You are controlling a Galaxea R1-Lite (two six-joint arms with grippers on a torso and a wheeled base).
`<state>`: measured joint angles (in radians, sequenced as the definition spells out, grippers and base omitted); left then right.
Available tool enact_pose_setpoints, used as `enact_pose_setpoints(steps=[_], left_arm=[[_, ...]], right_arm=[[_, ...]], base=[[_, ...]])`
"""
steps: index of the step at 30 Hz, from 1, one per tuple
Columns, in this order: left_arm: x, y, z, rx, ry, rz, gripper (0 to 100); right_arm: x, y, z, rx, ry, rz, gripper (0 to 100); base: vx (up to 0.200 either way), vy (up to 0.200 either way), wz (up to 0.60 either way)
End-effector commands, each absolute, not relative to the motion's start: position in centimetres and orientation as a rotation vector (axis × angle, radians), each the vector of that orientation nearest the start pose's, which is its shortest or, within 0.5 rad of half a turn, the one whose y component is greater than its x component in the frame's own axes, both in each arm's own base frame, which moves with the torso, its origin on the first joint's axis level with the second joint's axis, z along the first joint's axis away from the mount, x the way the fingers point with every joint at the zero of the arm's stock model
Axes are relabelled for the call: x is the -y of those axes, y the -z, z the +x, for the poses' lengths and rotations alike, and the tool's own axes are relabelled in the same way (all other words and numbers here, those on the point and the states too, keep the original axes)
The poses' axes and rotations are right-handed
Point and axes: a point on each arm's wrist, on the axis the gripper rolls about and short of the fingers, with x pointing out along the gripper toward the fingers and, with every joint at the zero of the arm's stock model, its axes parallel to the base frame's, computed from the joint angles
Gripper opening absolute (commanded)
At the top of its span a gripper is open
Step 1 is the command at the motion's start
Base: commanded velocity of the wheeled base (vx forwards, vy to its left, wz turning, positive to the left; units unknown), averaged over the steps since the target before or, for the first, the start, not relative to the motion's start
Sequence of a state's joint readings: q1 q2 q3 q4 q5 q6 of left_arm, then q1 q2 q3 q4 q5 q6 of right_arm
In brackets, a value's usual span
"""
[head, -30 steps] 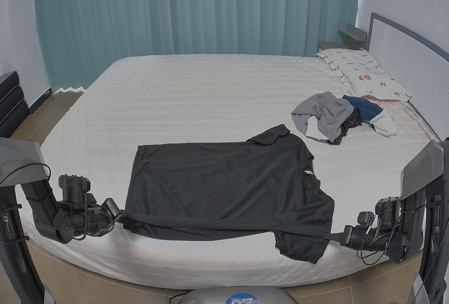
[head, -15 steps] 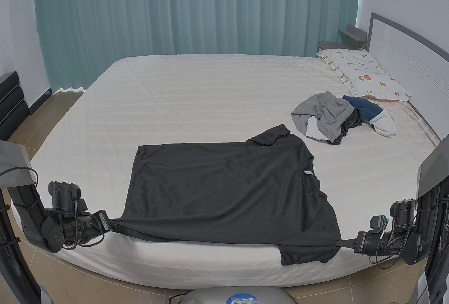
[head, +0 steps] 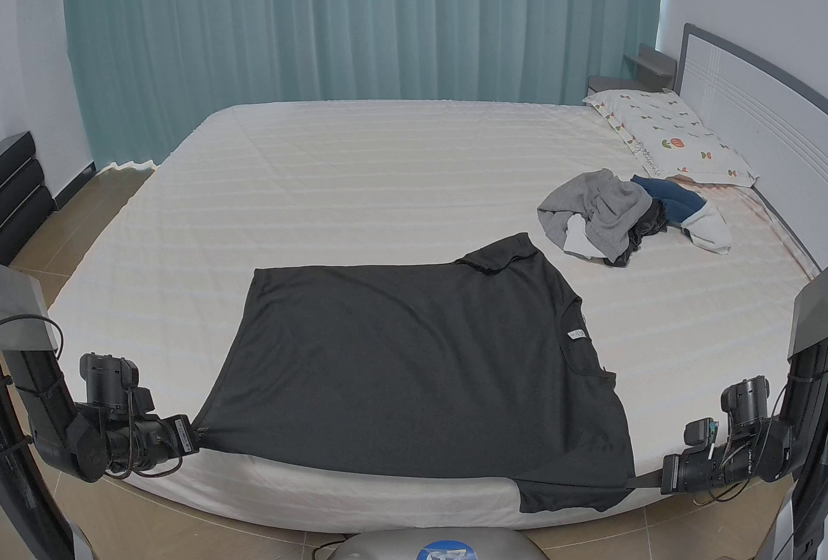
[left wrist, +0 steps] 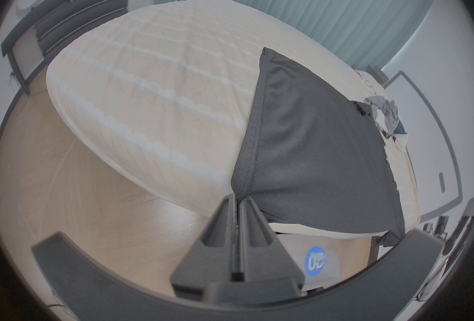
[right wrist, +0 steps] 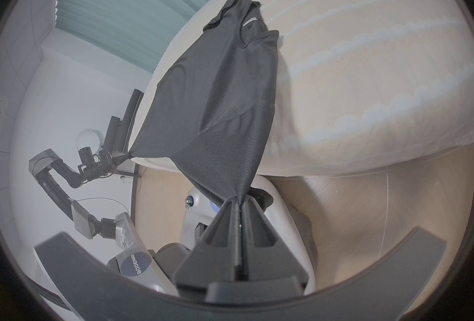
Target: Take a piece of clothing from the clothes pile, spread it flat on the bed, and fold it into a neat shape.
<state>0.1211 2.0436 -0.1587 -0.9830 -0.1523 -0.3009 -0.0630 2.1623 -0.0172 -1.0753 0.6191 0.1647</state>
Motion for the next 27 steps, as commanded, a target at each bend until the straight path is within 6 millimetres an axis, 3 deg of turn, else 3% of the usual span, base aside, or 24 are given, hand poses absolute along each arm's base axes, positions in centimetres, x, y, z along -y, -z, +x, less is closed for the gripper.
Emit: enact_pose_setpoints(steps=[1,11,27], left_arm=[[-3.2,0.4,20.7,-0.907,-0.136,-0.391,0],[-2.9,0.4,18.0,-0.943,-0.115,-0.34,0],[-2.6,-0.5,16.3,-1.033,-0.094,-0.311,0]], right_arm=[[-0.3,1.5,17.5,-1.06,-0.433,0.482,0],[-0.1,0.9,16.3,-1.104,-0.438,0.42,0],[-0.2,-1.0,15.2,-1.069,-0.461,0.377,0]], base=[[0.0,0.0,0.0],[0.0,0.0,0.0],[0.0,0.0,0.0]])
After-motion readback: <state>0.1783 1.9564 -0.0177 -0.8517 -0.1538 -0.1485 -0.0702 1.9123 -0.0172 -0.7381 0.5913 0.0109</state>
